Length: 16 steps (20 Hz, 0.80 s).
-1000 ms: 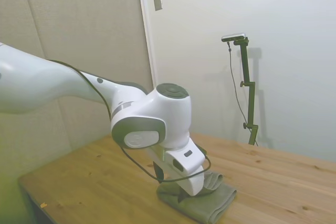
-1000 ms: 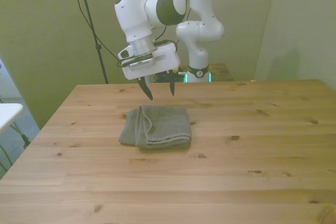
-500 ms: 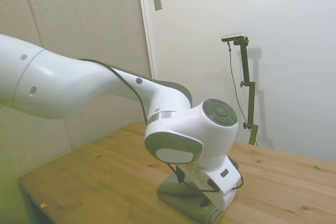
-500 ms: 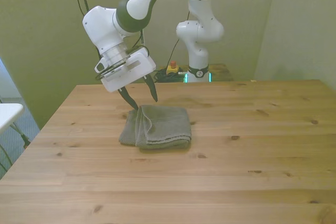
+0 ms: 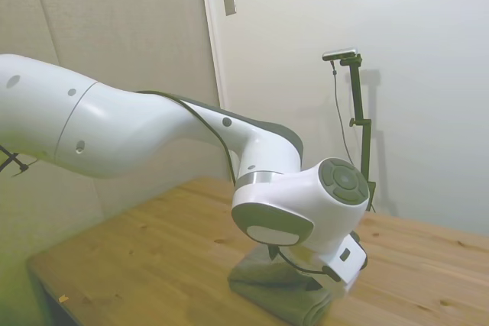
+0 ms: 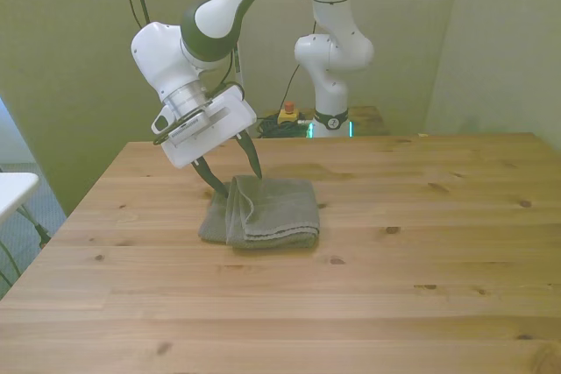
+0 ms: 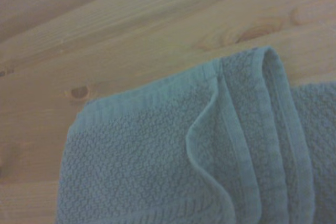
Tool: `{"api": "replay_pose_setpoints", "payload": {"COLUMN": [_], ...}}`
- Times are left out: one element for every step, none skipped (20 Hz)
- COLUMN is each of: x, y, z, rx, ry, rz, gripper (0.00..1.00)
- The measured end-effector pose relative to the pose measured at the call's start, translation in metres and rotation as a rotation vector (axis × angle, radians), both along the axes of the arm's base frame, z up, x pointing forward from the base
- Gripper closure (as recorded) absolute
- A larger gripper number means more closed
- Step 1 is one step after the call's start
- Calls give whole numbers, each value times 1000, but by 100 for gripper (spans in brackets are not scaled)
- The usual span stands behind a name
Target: Unfold the towel
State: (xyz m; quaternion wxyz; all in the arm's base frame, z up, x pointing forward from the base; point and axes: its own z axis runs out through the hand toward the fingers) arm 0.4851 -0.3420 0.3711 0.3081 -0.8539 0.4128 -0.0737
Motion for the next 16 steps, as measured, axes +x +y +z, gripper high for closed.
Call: {"api": "replay_pose_setpoints", "payload": {"x": [1, 1, 2, 2, 2, 3, 3, 4, 5, 6, 6, 6, 6, 6, 6, 6], "y": [1, 2, 3, 3, 4, 4, 5, 6, 7, 8, 9, 9, 9, 10, 10, 9], "z": [-4, -7, -10, -12, -14, -15, -16, -16, -16, -17, -18, -18, -19, -19, -19, -19], "rx": [3, 6, 10, 12, 14, 15, 14, 12, 9, 6, 4, 3, 3, 4, 4, 4], "ry": [-4, -4, -3, -1, -1, -2, -2, -4, -5, -6, -7, -6, -6, -5, -5, -5], "rz": [0, 0, 0, 0, 2, 4, 6, 10, 12, 12, 12, 13, 13, 12, 12, 12], "gripper": [100, 100, 100, 100, 100, 100, 100, 100, 100, 100, 100, 100, 100, 100, 100, 100]}}
